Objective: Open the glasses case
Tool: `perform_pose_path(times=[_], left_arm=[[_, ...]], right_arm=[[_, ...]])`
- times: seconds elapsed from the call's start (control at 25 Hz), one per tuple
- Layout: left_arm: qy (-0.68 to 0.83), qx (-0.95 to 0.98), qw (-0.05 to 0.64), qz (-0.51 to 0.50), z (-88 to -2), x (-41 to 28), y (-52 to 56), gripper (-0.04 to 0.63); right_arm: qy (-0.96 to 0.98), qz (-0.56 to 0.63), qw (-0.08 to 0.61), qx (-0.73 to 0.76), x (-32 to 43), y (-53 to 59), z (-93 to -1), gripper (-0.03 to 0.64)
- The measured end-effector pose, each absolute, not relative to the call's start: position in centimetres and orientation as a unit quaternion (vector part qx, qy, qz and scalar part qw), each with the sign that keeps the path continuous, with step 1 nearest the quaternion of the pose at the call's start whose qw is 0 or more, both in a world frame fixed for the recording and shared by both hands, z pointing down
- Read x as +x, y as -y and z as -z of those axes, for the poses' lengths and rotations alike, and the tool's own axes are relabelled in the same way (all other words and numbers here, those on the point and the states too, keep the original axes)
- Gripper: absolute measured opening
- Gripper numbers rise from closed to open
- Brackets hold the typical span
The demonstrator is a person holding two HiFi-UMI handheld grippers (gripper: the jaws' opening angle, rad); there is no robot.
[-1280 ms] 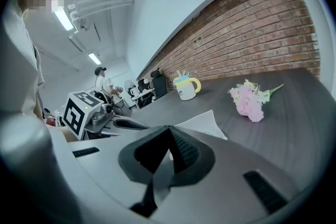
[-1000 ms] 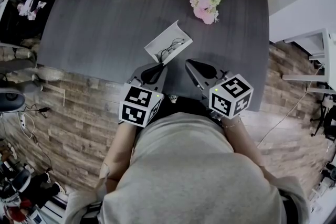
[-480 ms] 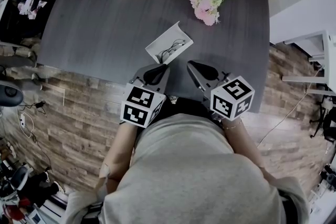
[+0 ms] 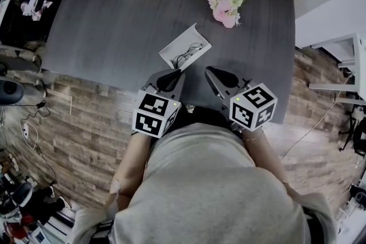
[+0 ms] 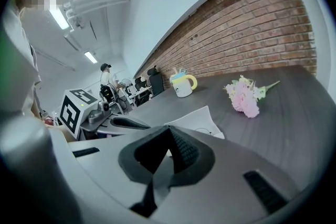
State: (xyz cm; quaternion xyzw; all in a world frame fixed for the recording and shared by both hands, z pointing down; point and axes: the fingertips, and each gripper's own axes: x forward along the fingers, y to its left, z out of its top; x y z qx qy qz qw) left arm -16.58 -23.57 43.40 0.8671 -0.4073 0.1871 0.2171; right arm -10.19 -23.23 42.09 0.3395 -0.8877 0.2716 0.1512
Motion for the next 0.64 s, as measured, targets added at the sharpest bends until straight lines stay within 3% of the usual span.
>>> perform_pose_path(times=[0.64], left_arm=[[0.395, 0.87, 0.218, -0.2, -43.91, -15.95, 23.89, 0.036]], right_arm=[[0.886, -0.286, 0.143, 0.334, -10.06, 22.94, -42.27, 0.005]])
